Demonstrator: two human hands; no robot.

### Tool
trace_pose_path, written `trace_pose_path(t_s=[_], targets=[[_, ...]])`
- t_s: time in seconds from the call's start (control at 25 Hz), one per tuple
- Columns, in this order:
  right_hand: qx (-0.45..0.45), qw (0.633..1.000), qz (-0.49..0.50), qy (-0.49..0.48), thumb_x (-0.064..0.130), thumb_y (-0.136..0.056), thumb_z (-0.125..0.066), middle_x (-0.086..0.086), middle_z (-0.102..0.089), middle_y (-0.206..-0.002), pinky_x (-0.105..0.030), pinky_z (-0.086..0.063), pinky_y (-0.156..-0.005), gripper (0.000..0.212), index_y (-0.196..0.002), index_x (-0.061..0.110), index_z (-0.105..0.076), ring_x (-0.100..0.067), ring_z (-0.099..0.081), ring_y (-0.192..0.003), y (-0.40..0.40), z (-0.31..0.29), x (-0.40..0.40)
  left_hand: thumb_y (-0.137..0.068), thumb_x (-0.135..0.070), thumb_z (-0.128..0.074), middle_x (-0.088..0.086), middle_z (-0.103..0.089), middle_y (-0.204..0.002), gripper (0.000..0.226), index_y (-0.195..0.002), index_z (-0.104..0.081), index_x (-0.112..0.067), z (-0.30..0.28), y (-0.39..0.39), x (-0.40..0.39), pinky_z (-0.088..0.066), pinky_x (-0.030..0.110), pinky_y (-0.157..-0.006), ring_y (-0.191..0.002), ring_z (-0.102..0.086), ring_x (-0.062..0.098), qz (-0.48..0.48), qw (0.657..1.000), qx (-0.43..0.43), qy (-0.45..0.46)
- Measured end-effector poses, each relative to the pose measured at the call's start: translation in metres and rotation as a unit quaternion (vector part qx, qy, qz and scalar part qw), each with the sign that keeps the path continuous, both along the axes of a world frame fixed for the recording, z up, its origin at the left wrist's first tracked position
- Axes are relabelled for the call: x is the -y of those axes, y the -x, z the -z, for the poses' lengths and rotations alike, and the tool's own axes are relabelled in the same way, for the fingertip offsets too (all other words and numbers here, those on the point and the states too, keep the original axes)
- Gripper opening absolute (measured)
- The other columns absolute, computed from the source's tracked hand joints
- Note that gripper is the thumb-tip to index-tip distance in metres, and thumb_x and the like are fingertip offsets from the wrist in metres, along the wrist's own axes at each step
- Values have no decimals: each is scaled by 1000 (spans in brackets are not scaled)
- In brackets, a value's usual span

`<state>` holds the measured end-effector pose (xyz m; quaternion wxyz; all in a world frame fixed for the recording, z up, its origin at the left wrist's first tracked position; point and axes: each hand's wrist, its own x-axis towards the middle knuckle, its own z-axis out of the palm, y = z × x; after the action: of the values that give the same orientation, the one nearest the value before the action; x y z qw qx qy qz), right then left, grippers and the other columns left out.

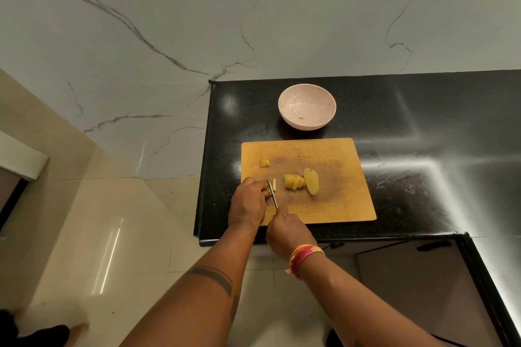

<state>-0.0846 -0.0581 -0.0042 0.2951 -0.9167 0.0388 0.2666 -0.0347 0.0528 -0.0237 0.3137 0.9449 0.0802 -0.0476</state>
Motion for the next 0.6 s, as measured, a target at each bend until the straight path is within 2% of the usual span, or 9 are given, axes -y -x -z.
trace_pose_path(t_s=[0.08, 0.2, 0.36, 0.44, 0.6], targets=[[0, 1000, -11, 7, 13, -99, -37, -6, -59, -77, -35, -48, -57, 9, -105, 13, -43, -21, -58, -63, 10, 2, 5, -103, -21, -59, -3, -58, -119, 28, -129, -68, -20, -1, 1, 0, -34, 9, -72, -96, -48, 4, -6, 1000, -6, 3], [-8, 1000, -8, 6, 14, -101, -35, -5, -62, -76, -29, -42, -51, 13, -109, 11, -45, -16, -57, -59, 26, 4, 11, -102, -23, -61, -3, -59, -118, 29, -129, -68, -21, -1, 2, 1, -46, 22, -83, -103, -55, 12, -3, 1000, -4, -6], [1, 1000, 1, -11, 19, -102, -35, -4, -64, -76, -30, -40, -51, 14, -107, 13, -47, -16, -56, -58, 33, 6, 18, -101, -24, -62, -1, -58, -121, 32, -132, -66, -21, -1, 3, 3, -49, 27, -87, -108, -56, 15, -6, 1000, -5, -7], [14, 1000, 7, -13, 23, -104, -33, -3, -64, -76, -33, -43, -52, 15, -104, 16, -46, -18, -59, -61, 35, 4, 22, -101, -23, -62, -1, -57, -123, 33, -133, -65, -21, -1, 3, 3, -52, 30, -90, -109, -56, 15, -9, 1000, -4, -5], [27, 999, 31, -13, 24, -106, -32, -3, -63, -76, -33, -41, -52, 16, -102, 17, -46, -19, -59, -63, 36, 1, 31, -102, -25, -54, 1, -53, -128, 37, -139, -60, -18, -3, 7, 9, -54, 36, -94, -115, -53, 17, -28, 1000, -2, 2]])
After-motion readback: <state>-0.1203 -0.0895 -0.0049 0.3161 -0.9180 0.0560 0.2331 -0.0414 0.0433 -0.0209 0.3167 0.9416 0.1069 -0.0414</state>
